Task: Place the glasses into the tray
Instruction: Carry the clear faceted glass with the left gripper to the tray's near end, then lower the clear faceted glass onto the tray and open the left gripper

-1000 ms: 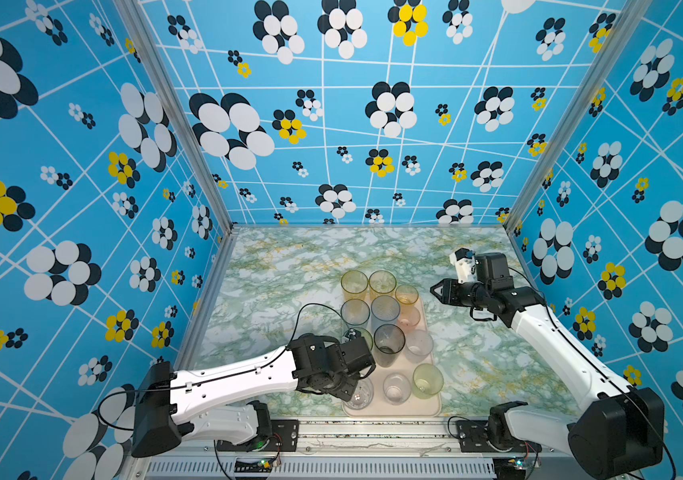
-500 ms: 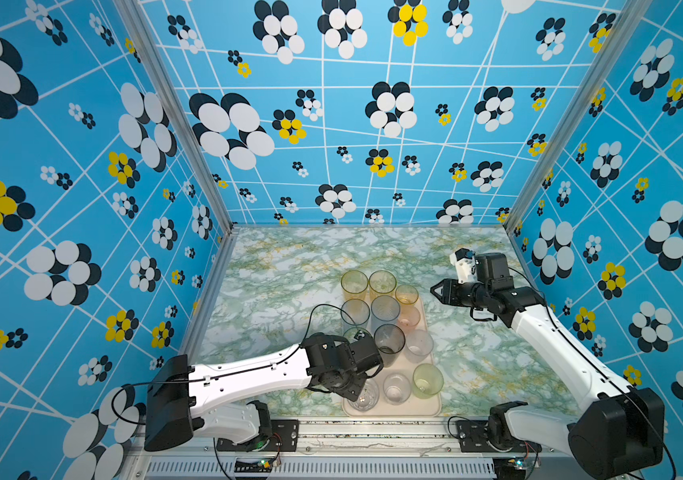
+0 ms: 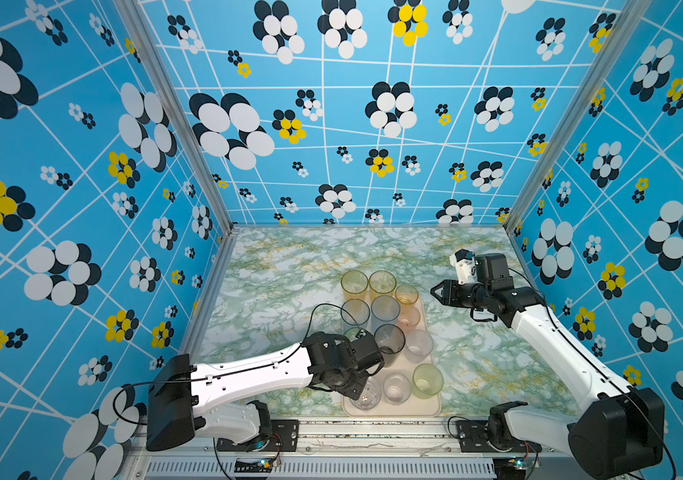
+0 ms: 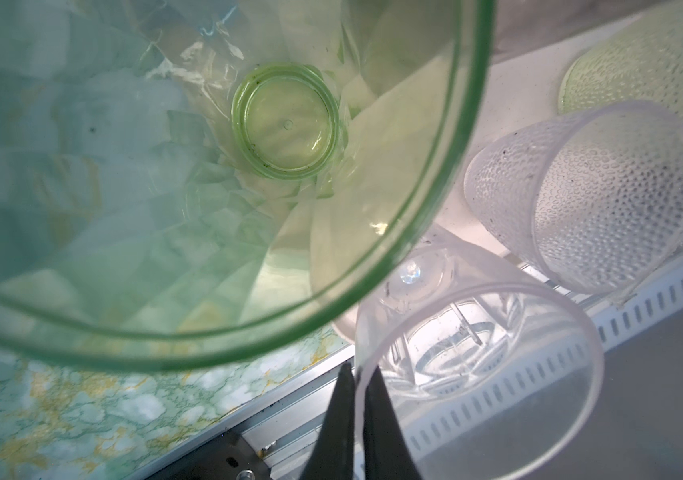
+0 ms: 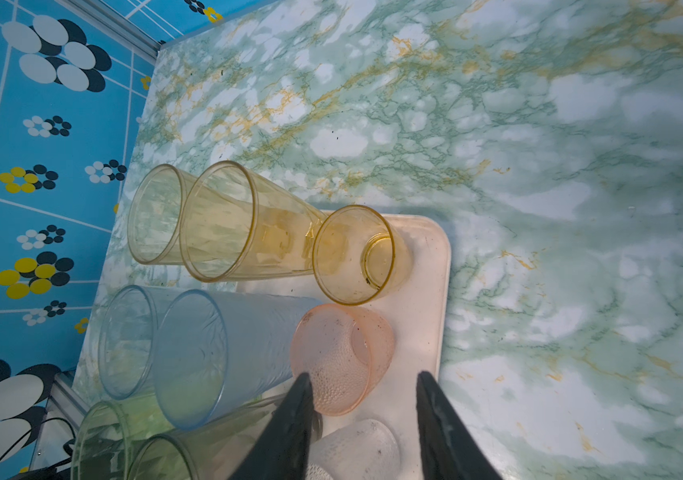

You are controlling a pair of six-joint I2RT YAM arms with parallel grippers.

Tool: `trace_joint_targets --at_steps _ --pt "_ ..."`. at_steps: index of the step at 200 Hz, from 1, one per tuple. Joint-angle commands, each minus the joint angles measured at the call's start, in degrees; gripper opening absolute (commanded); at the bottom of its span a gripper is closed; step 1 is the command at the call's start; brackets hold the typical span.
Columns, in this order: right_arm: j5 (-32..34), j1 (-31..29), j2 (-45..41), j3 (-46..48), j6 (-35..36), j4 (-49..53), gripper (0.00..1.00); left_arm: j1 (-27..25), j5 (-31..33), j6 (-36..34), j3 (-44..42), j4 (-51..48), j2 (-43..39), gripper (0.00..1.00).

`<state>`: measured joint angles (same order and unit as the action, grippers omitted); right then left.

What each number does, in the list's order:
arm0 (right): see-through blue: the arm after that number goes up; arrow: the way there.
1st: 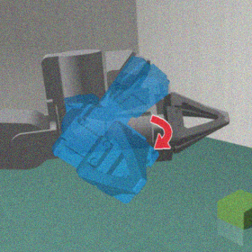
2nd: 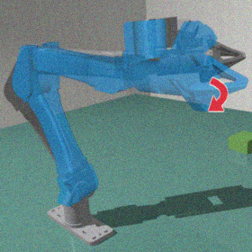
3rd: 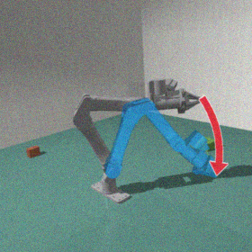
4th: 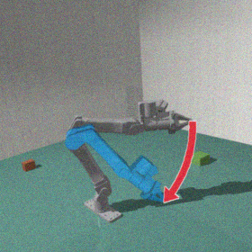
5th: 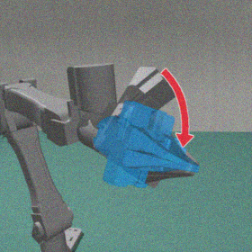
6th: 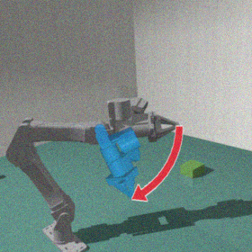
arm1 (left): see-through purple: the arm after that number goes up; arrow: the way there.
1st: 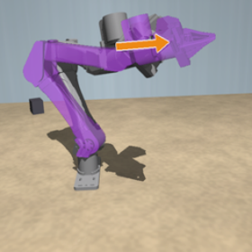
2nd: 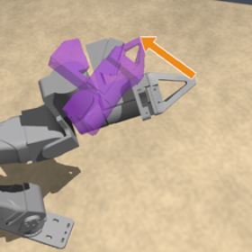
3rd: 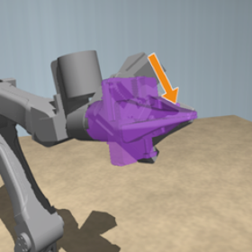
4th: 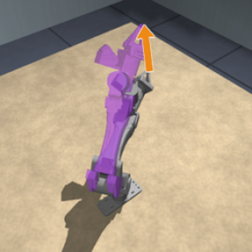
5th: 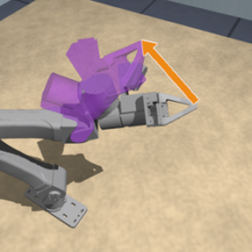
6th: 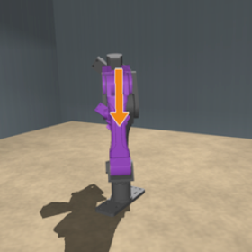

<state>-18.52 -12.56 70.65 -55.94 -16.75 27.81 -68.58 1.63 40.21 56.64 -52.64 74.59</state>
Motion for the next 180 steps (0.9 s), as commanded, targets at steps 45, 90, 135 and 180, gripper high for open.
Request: trace_joint_targets --at_steps 45,90,135,180 --pt "0.88 0.1 -0.6 0.21 -0.12 1.37 0.43 0.99 -1.93 -1.79 -1.32 0.85 1.91 0.03" --pt "1.03 0.1 -0.52 0.49 -0.12 1.2 0.43 1.07 -2.41 -2.36 -0.96 0.68 3.02 0.03" --pt "0.95 0.09 -0.26 0.67 -0.12 0.97 0.43 1.07 -3.0 -2.5 -0.84 0.48 3.81 0.03" --pt "0.95 0.11 -0.08 0.75 -0.12 0.85 0.43 1.08 -3.16 -2.99 -0.13 -0.18 5.04 0.07"
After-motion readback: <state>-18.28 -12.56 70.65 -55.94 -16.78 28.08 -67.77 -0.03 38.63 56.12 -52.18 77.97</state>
